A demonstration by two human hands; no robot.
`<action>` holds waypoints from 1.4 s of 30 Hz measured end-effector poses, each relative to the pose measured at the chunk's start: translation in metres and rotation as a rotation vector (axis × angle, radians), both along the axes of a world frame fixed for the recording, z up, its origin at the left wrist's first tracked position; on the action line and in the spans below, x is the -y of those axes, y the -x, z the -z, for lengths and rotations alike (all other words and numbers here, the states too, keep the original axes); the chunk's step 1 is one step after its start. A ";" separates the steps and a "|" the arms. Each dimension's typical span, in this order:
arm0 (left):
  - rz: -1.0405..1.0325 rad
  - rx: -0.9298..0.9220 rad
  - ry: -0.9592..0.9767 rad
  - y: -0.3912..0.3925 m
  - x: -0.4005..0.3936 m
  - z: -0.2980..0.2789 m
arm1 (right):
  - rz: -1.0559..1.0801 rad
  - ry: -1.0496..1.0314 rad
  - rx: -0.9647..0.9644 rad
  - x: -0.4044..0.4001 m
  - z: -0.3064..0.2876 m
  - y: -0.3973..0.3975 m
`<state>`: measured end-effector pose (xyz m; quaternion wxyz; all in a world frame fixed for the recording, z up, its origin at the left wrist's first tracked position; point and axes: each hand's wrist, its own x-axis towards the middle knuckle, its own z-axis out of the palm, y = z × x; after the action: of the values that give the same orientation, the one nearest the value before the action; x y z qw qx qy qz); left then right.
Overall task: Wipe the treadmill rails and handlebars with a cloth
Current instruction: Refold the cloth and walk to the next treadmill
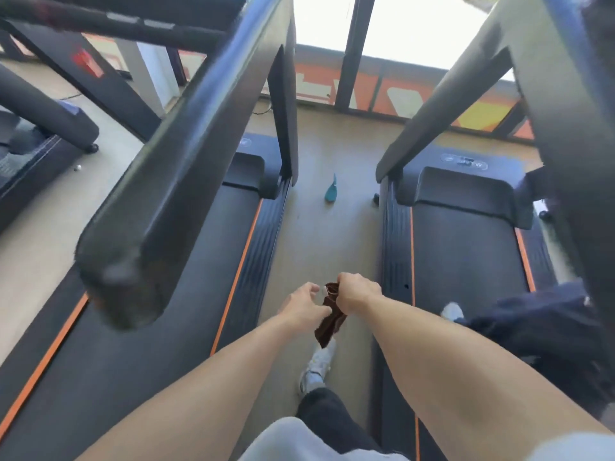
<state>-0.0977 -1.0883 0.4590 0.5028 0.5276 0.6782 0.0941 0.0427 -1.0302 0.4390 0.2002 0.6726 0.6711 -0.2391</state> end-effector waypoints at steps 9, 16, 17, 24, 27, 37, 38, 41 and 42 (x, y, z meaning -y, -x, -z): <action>-0.071 -0.075 0.068 -0.046 -0.233 0.018 | -0.077 0.012 -0.003 -0.236 0.002 -0.045; -0.074 -0.047 0.154 -0.080 -0.387 0.045 | -0.151 -0.054 0.054 -0.406 -0.011 -0.075; -0.063 -0.046 0.170 -0.084 -0.413 0.051 | -0.157 -0.057 0.057 -0.434 -0.010 -0.078; -0.086 -0.011 0.188 -0.100 -0.595 0.082 | -0.159 -0.074 0.045 -0.604 0.006 -0.093; -0.085 0.014 0.220 -0.112 -0.652 0.085 | -0.179 -0.026 0.023 -0.662 0.011 -0.099; 0.048 0.133 0.209 -0.099 -0.859 0.166 | -0.048 0.587 -0.436 -0.882 0.074 -0.108; 0.062 0.166 0.237 -0.094 -0.876 0.179 | 0.064 0.624 -0.519 -0.905 0.079 -0.113; -0.045 0.222 0.327 -0.082 -0.908 0.231 | 0.359 0.532 -0.645 -0.962 0.118 -0.138; -0.092 0.193 0.326 -0.078 -0.917 0.252 | 0.423 0.456 -0.625 -0.975 0.141 -0.146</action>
<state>-0.0196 -0.1713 0.2070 0.6394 0.3959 0.6568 0.0559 0.1886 -0.0554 0.2982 0.0776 0.6293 0.4770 -0.6087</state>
